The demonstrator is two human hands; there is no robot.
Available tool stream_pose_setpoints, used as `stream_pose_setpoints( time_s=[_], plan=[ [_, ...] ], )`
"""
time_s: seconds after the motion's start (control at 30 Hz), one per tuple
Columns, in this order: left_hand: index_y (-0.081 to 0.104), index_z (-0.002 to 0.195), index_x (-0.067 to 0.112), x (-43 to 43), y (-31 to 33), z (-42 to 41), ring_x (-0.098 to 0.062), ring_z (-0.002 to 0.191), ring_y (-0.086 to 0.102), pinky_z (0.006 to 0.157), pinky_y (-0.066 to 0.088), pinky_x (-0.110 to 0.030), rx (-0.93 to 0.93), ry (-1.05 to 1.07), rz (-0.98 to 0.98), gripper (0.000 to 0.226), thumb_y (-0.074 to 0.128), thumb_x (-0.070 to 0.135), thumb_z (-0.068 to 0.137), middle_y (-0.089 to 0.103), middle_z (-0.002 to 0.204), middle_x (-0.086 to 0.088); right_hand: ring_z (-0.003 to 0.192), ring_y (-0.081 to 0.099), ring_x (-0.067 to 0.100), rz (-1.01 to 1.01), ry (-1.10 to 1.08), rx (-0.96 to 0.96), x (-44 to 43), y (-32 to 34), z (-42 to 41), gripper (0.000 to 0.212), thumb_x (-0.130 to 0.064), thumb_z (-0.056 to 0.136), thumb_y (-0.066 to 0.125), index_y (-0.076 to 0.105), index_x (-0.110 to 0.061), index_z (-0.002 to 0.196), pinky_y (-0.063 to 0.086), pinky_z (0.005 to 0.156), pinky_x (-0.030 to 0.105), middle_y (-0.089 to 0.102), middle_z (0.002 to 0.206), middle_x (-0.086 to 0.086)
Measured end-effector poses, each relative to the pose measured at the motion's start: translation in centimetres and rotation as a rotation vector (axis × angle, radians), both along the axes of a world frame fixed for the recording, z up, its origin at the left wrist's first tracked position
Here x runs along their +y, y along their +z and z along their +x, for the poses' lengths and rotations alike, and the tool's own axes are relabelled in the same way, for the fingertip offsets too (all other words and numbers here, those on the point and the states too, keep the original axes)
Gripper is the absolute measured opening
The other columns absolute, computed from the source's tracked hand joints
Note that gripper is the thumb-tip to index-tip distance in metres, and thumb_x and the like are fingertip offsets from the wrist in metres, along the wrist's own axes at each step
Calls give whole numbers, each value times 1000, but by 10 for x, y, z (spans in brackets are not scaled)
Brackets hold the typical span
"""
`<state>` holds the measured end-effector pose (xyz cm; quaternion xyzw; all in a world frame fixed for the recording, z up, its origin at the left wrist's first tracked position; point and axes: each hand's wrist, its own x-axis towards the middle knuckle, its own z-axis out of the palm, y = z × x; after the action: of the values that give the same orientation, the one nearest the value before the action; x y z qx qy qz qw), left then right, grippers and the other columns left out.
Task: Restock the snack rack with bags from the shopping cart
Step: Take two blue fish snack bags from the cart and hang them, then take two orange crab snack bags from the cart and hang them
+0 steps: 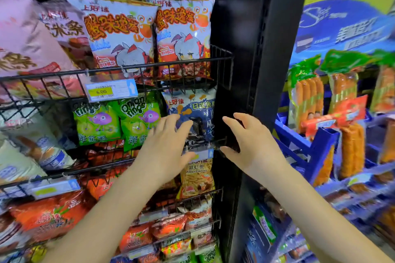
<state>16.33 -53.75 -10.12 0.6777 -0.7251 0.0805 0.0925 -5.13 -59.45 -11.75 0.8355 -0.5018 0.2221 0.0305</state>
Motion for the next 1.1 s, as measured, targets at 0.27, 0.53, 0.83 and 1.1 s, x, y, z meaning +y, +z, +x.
stream_pose_setpoints(
  time_s=[0.27, 0.53, 0.83, 1.1],
  plan=[
    [23, 160, 31, 18, 1, -56, -23, 156, 11, 123, 23, -40, 9, -318, -14, 73, 55, 56, 99, 13, 168, 0, 136, 49, 39, -26, -280, 69, 85, 0, -51, 74, -46, 85, 77, 49, -22, 149, 47, 108, 49, 48, 151, 17],
    [40, 153, 29, 46, -19, -150, -27, 152, 24, 120, 29, -43, 74, -694, 8, 70, 64, 56, 94, 27, 163, -3, 120, 61, 35, 23, -606, -57, 193, -28, -136, 64, -37, 80, 74, 57, -22, 141, 54, 95, 44, 56, 139, 11],
    [48, 148, 26, 106, -28, -318, -32, 149, 31, 113, 37, -48, 49, -1030, 24, 66, 69, 53, 91, 32, 160, -8, 127, 56, 29, -12, -933, -172, 320, -37, -273, 61, -40, 86, 77, 57, -22, 141, 51, 102, 43, 55, 140, 7],
    [40, 153, 30, 165, -32, -499, -27, 151, 24, 116, 35, -45, 27, -1176, 33, 66, 63, 56, 96, 24, 164, -3, 132, 53, 24, -24, -1097, -247, 404, -41, -418, 65, -44, 90, 72, 51, -23, 148, 49, 106, 44, 50, 146, 2]
  ],
)
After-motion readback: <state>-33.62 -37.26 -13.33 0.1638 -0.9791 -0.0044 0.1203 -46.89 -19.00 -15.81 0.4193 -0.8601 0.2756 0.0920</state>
